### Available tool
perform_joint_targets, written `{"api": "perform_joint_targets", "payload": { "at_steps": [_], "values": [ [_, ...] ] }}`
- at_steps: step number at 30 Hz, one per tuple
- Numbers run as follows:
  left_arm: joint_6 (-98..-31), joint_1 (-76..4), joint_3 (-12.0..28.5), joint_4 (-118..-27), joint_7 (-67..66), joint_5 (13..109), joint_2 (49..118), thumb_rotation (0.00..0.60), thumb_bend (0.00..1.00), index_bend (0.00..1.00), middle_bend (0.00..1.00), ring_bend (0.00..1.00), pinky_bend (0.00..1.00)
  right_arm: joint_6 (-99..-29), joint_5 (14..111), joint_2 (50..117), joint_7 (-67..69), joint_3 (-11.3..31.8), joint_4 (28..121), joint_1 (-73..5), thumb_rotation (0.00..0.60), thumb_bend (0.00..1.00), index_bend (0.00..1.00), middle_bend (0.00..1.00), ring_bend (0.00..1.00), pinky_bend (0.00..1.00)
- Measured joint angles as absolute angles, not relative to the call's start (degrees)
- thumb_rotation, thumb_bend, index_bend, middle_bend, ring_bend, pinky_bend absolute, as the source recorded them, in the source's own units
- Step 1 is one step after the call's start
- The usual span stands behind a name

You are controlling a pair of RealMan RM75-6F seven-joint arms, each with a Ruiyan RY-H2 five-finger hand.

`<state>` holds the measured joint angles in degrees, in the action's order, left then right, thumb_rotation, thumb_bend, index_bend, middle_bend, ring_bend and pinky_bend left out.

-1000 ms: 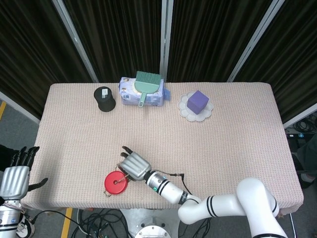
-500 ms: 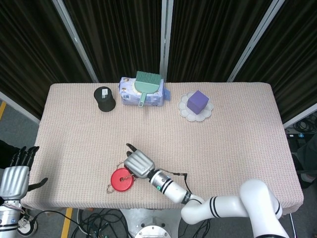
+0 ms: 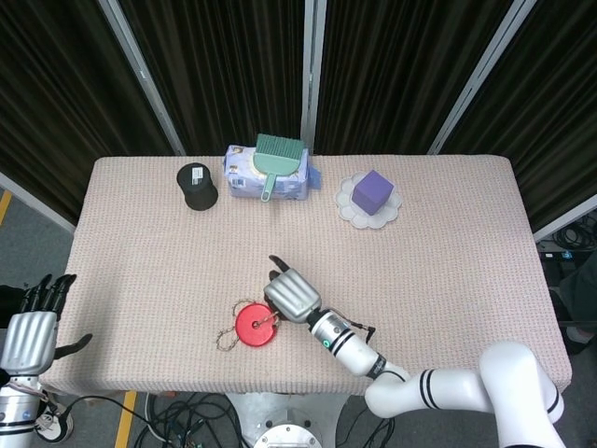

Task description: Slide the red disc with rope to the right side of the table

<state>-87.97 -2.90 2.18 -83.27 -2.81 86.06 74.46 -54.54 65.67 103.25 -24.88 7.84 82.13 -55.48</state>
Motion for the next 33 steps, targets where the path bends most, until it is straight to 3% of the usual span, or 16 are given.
{"api": "perform_joint_targets", "payload": {
  "at_steps": [12, 33],
  "values": [
    [-87.79, -3.12, 2.19, -83.77, -3.32, 86.22, 74.52, 0.6, 0.0, 0.09, 0.1, 0.04, 0.14, -59.32, 68.76, 95.25, -15.41, 5.23, 80.52, -46.81, 0.6, 0.44, 0.97, 0.88, 0.37, 0.09],
    [-86.93, -3.74, 2.12, -85.03, -5.26, 86.29, 74.62, 0.6, 0.0, 0.09, 0.1, 0.05, 0.14, -64.77, 69.22, 83.34, 6.96, 3.89, 67.31, -29.47, 0.6, 0.44, 0.98, 0.89, 0.37, 0.09]
  ]
}}
